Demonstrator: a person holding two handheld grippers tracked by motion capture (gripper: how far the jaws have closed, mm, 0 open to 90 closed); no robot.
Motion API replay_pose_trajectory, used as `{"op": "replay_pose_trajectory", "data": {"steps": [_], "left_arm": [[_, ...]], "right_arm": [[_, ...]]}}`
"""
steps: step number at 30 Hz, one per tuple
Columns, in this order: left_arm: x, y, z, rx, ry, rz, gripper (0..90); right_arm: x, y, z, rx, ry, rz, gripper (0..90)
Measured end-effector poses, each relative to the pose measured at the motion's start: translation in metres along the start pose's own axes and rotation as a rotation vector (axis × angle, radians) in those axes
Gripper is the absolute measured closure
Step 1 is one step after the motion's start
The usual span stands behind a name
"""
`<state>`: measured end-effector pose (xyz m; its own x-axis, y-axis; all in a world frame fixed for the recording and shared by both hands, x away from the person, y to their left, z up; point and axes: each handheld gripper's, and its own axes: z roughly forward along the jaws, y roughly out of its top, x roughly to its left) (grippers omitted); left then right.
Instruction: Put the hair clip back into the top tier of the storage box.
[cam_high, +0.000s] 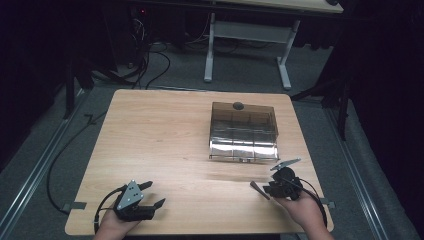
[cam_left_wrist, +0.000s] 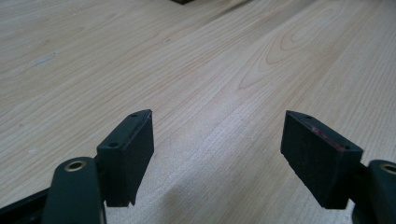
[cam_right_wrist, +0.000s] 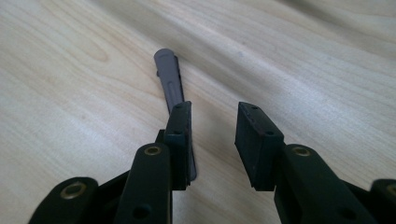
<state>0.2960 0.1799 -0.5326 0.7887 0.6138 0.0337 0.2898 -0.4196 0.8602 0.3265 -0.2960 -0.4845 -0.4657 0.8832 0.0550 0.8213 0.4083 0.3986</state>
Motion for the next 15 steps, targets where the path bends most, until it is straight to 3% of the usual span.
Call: {"op": "replay_pose_trajectory", "data": {"steps": [7, 8, 9, 13, 15], "left_arm": [[0.0, 0.0, 0.0, 0.001, 0.0, 0.001, 26.1], [0.0, 0.0, 0.0, 0.0, 0.0, 0.001, 26.1], [0.0, 0.0, 0.0, 0.0, 0.0, 0.0, 26.2], [0.0, 0.0, 0.0, 0.0, 0.005, -0.006, 26.1], [0.001, 0.0, 0.0, 0.003, 0.006, -0.01, 26.2]], "right_arm": [[0.005, 0.007, -0.003, 0.072, 0.012, -0.042, 62.5], [0.006, 0.008, -0.003, 0.084, 0.011, -0.054, 61.6], [0.005, 0.01, -0.003, 0.079, 0.01, -0.105, 61.5], [0.011, 0.014, -0.007, 0.112, 0.015, -0.085, 61.1], [0.013, 0.016, -0.011, 0.109, 0.014, -0.124, 60.6]]}}
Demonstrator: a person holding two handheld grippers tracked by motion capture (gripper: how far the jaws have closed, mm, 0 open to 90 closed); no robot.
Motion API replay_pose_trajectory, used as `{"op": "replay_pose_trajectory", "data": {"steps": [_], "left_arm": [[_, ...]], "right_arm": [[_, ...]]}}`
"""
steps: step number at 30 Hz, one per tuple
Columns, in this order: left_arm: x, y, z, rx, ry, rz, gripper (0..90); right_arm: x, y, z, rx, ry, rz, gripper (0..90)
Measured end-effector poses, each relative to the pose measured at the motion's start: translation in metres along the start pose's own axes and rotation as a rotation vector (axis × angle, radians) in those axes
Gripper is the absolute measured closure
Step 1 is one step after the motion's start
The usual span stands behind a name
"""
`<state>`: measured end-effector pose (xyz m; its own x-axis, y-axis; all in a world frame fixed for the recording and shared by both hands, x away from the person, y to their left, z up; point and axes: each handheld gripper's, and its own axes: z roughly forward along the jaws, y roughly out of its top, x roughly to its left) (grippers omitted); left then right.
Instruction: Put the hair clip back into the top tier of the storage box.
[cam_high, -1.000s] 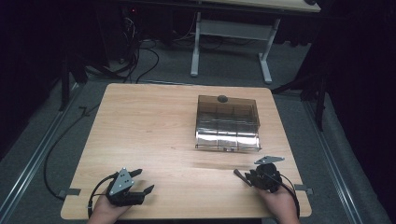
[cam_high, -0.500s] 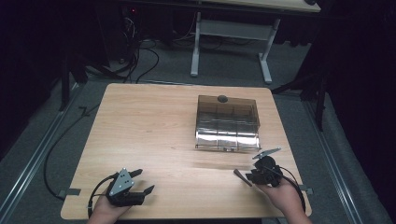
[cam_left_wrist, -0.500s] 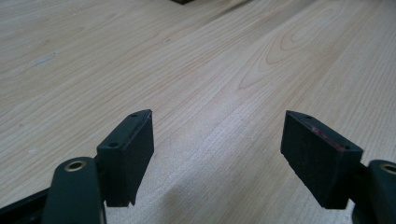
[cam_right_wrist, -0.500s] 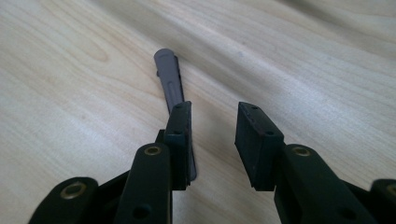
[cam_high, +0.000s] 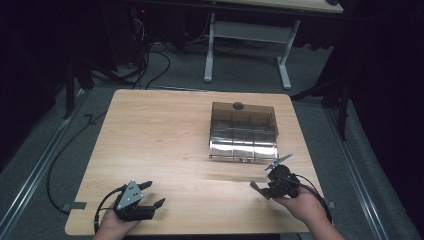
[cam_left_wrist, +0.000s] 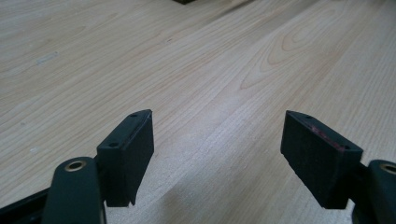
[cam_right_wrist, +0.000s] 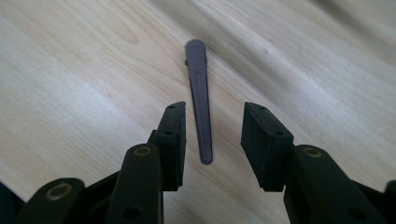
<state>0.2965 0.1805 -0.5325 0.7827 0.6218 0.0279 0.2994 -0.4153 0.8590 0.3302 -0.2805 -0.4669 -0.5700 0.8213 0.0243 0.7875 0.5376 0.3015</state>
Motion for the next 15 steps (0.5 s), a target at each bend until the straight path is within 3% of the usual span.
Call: {"op": "replay_pose_trajectory", "data": {"steps": [5, 9, 12, 15], "left_arm": [[-0.001, 0.0, 0.0, -0.008, -0.004, 0.01, 26.2], [0.0, -0.001, -0.001, -0.014, 0.0, -0.004, 26.2], [0.0, -0.001, -0.001, -0.013, -0.007, 0.005, 26.2], [0.0, 0.0, 0.0, -0.01, -0.005, -0.001, 26.2]], "right_arm": [[0.006, 0.007, -0.006, 0.055, -0.035, -0.068, 59.2], [0.007, 0.012, -0.006, 0.096, -0.022, -0.038, 54.3], [0.008, 0.018, -0.003, 0.132, -0.035, -0.058, 52.1], [0.006, 0.023, -0.001, 0.14, -0.004, -0.026, 53.1]]}}
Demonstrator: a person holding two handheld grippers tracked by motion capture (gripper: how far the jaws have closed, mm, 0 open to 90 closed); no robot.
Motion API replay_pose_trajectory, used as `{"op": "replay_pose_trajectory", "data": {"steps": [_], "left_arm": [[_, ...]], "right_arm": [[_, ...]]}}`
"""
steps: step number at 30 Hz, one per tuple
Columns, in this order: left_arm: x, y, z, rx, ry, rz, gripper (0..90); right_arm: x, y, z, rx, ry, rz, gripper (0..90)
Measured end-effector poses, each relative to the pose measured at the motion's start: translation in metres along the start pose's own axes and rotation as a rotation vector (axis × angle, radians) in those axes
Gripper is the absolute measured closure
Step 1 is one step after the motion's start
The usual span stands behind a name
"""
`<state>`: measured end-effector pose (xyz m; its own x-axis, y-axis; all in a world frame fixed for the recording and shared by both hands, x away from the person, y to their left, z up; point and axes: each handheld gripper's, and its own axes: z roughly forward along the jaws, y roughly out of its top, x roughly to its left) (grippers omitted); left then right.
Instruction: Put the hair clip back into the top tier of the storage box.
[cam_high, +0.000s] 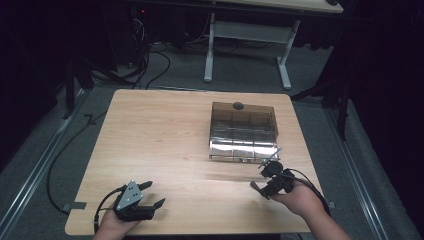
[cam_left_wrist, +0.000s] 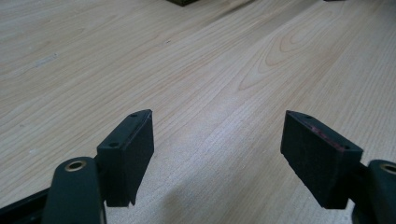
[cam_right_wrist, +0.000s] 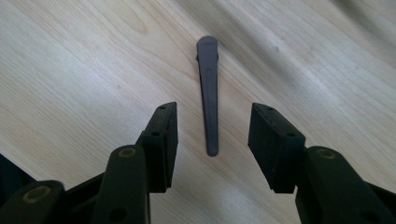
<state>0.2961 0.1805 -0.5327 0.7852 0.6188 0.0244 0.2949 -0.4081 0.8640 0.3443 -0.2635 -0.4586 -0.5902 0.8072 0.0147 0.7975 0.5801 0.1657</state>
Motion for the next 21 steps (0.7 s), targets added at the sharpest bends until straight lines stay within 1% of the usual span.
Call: {"op": "replay_pose_trajectory", "data": {"steps": [2, 4, 6, 7, 9, 10, 12, 13, 14, 15, 18, 19, 20, 21], "left_arm": [[0.001, 0.0, -0.001, -0.009, 0.004, -0.008, 26.0], [0.001, 0.0, -0.001, -0.008, -0.003, -0.006, 26.1], [0.0, 0.0, 0.0, -0.002, -0.009, 0.002, 26.1], [0.0, 0.0, 0.0, 0.001, -0.008, 0.005, 26.1], [0.0, 0.0, -0.001, -0.004, -0.004, 0.002, 26.1], [0.0, 0.0, -0.001, -0.008, -0.003, -0.002, 26.1], [0.001, -0.001, -0.001, -0.01, -0.009, -0.003, 26.1], [0.0, 0.0, -0.001, -0.008, -0.012, 0.002, 26.1], [0.0, 0.0, -0.001, -0.005, -0.015, 0.004, 26.1], [0.0, 0.0, 0.0, -0.003, -0.017, 0.006, 26.1], [0.001, -0.001, -0.001, -0.01, -0.017, 0.001, 26.0], [0.001, -0.001, -0.001, -0.01, -0.017, 0.001, 26.1], [0.001, -0.001, -0.001, -0.01, -0.021, 0.001, 26.1], [0.001, -0.001, -0.001, -0.008, -0.023, 0.004, 26.1]], "right_arm": [[0.0, 0.002, 0.003, 0.01, 0.01, 0.002, 53.2], [0.0, 0.005, 0.007, 0.026, -0.002, -0.01, 55.0], [0.0, 0.009, 0.01, 0.027, -0.012, -0.038, 57.2], [0.001, 0.011, 0.011, 0.031, -0.005, -0.032, 59.8], [0.003, 0.015, 0.015, 0.044, 0.008, -0.047, 63.0], [0.006, 0.016, 0.018, 0.064, 0.003, -0.048, 66.2], [0.006, 0.018, 0.022, 0.085, -0.028, -0.078, 69.9], [0.006, 0.018, 0.023, 0.09, -0.028, -0.064, 72.5], [0.003, 0.018, 0.025, 0.096, -0.017, -0.06, 73.4], [0.002, 0.019, 0.026, 0.098, -0.019, -0.057, 73.6], [-0.001, 0.022, 0.03, 0.104, 0.0, -0.043, 75.1], [0.0, 0.023, 0.03, 0.108, -0.005, -0.042, 75.5], [0.001, 0.024, 0.031, 0.11, -0.011, -0.047, 78.0], [0.001, 0.025, 0.032, 0.113, -0.008, -0.049, 79.5]]}}
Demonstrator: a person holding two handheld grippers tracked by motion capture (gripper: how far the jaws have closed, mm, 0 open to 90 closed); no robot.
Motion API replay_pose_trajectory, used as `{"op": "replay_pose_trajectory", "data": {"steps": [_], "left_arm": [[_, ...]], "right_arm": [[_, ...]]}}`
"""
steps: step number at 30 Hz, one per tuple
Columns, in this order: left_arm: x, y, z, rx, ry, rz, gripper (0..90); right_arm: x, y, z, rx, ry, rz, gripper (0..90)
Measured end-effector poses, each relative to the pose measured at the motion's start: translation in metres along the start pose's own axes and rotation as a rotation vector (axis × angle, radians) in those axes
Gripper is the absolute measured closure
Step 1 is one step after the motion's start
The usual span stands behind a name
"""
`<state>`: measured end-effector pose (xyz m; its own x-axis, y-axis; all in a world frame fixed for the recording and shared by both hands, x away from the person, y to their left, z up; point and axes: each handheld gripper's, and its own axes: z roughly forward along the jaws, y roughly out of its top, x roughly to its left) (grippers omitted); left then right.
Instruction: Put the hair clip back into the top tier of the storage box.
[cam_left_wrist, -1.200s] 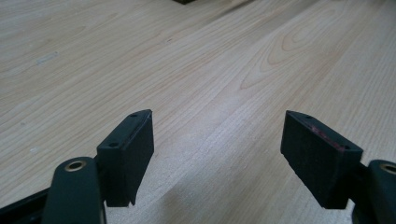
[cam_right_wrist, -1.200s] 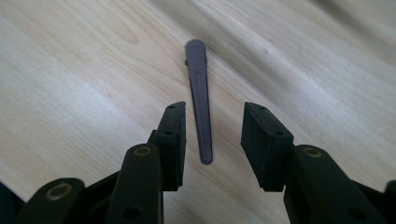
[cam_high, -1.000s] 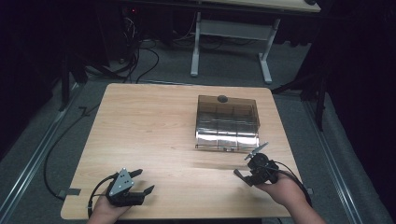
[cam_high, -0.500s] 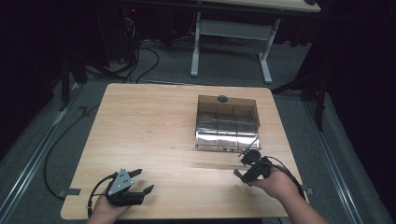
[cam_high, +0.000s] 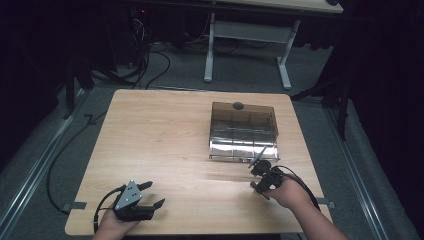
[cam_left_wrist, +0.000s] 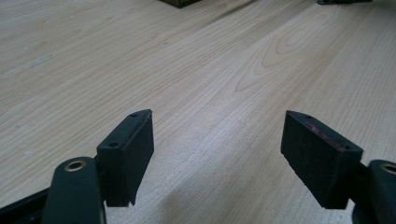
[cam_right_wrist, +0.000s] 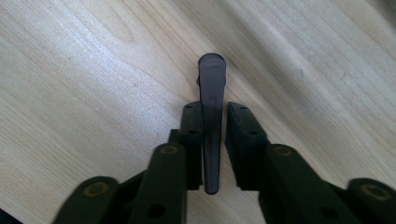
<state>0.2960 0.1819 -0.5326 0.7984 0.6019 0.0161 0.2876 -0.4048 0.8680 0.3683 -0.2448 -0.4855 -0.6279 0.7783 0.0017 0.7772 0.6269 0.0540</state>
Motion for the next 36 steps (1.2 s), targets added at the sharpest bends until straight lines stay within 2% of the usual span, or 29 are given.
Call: {"op": "replay_pose_trajectory", "data": {"steps": [1, 3, 10, 16, 23, 28, 29, 30, 33, 35, 36], "left_arm": [[0.0, 0.0, 0.0, 0.001, -0.001, 0.002, 26.1], [0.0, 0.0, 0.0, -0.002, 0.0, 0.002, 26.1], [0.0, 0.0, 0.0, -0.001, -0.004, 0.005, 26.1], [0.0, 0.0, 0.001, 0.003, 0.0, 0.001, 26.1], [0.0, 0.0, 0.001, 0.004, 0.003, 0.001, 26.1], [0.0, 0.0, 0.0, 0.002, 0.004, 0.001, 26.1], [0.0, 0.0, 0.0, 0.003, 0.004, 0.002, 26.1], [0.0, 0.0, 0.0, 0.004, 0.004, 0.002, 26.1], [-0.001, 0.0, 0.0, -0.002, 0.008, 0.002, 26.1], [-0.001, 0.0, 0.0, -0.002, 0.008, 0.001, 26.1], [-0.001, 0.0, 0.0, -0.002, 0.008, 0.001, 26.1]], "right_arm": [[-0.001, 0.001, 0.001, 0.001, -0.001, -0.011, 80.0], [-0.001, 0.002, 0.001, 0.009, 0.005, 0.005, 80.0], [-0.001, 0.003, 0.001, 0.017, 0.011, 0.01, 80.1], [-0.001, 0.006, 0.0, 0.031, 0.009, -0.002, 82.9], [0.0, 0.005, -0.015, 0.001, 0.023, 0.014, 82.9], [-0.003, 0.003, -0.023, -0.012, 0.03, 0.002, 82.8], [-0.002, 0.003, -0.026, -0.01, 0.031, 0.023, 82.8], [-0.004, 0.003, -0.029, -0.015, 0.028, 0.004, 82.8], [-0.005, 0.002, -0.034, -0.028, 0.033, -0.003, 82.8], [-0.002, 0.002, -0.039, -0.021, 0.035, 0.024, 82.8], [-0.003, 0.003, -0.041, -0.026, 0.036, 0.006, 82.8]]}}
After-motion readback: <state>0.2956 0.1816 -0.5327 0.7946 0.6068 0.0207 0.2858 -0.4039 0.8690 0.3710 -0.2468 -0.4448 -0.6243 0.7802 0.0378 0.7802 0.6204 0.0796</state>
